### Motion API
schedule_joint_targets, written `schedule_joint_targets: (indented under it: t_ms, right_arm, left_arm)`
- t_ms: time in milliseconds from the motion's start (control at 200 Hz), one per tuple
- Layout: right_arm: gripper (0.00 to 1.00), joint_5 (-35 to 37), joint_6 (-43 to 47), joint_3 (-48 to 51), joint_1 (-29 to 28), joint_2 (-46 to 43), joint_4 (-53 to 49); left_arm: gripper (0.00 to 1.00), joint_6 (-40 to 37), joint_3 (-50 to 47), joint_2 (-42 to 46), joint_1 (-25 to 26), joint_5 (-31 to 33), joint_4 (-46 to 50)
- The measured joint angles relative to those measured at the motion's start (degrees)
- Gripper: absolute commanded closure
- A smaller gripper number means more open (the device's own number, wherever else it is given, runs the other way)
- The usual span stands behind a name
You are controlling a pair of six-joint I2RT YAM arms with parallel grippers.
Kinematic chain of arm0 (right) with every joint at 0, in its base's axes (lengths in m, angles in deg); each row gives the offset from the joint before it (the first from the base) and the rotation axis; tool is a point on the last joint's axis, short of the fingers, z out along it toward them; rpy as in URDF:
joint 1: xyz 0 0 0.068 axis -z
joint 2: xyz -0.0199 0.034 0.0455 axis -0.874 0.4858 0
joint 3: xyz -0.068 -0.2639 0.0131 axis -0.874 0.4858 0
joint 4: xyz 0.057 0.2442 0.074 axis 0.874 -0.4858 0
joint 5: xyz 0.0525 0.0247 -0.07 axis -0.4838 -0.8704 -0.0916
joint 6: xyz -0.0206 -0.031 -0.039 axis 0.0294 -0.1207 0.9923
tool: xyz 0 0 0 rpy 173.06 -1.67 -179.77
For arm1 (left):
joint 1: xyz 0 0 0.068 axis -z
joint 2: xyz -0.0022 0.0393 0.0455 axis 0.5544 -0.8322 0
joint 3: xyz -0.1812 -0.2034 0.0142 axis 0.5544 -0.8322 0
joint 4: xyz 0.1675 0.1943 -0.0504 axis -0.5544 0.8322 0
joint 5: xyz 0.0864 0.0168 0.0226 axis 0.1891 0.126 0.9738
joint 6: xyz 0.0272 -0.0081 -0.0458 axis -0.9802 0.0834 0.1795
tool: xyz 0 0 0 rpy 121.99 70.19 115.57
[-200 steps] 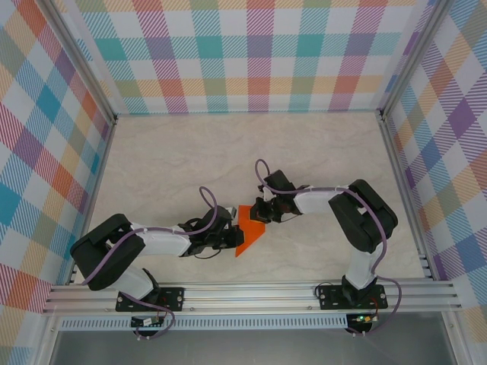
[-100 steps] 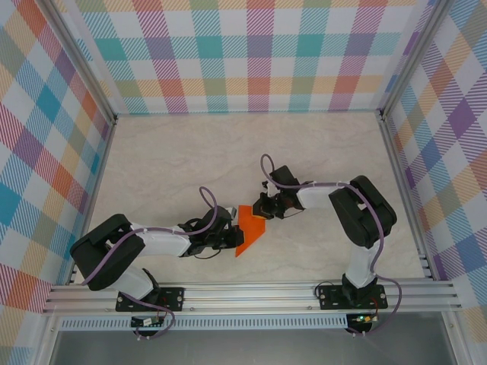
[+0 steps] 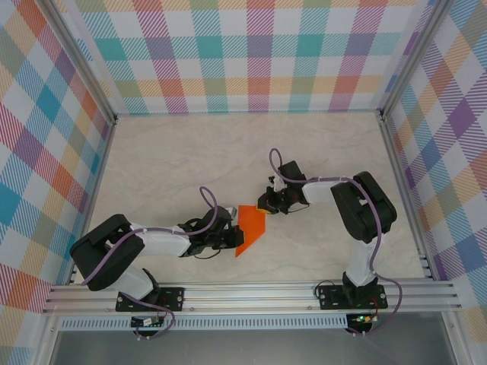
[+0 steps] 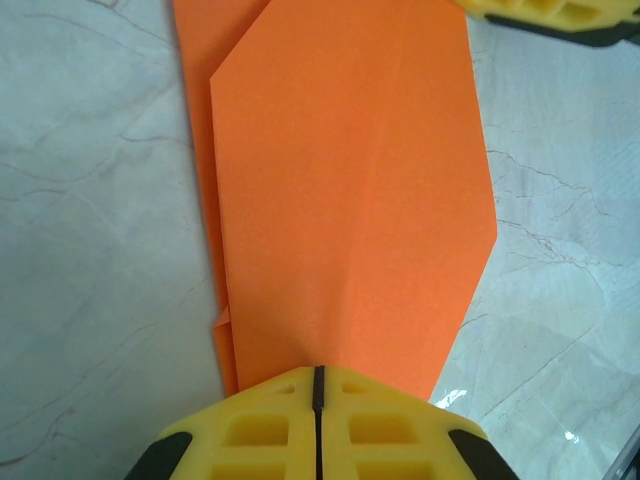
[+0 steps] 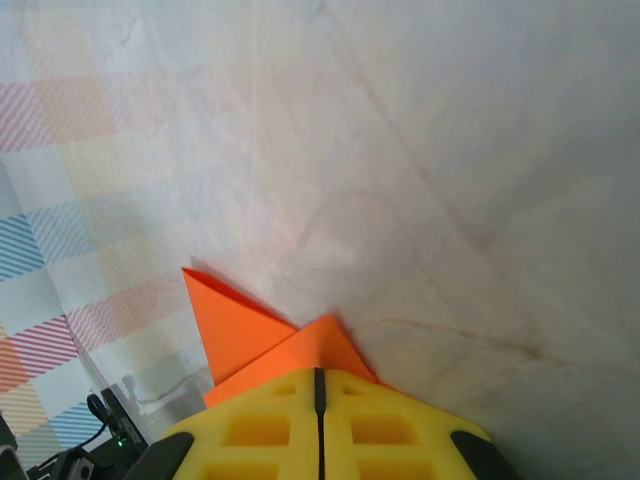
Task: Fold a paper plane with a square sheet of paper (pick it up from the middle)
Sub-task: Fourth fold the wing at the center of the table.
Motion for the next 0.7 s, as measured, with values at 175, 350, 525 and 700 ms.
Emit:
schedule_joint_targets:
  t_ms: [175, 350, 525, 700]
  right_arm:
    - [0.93, 0.66, 0.72, -1.22, 1.92, 0.76, -0.04]
    - [0.93, -0.87, 0.9, -1.62, 2.62, 1.38, -0.26]
    - [0.93, 0.63, 1.75, -2.82, 3.58, 1.46, -1.36]
    - [0.91, 1.42, 1.95, -1.86, 4.44, -0.57, -1.51]
  left_arm:
    - [0.94, -0.15, 0.0, 0.09, 0.0, 0.0, 0.15]
    - [0.94, -0.17, 0.0, 0.52, 0.0, 0.04, 1.11]
    - [0.94, -0.17, 0.0, 0.52, 0.0, 0.04, 1.14]
    - [0.94, -0.17, -0.02, 0.72, 0.0, 0.04, 1.33]
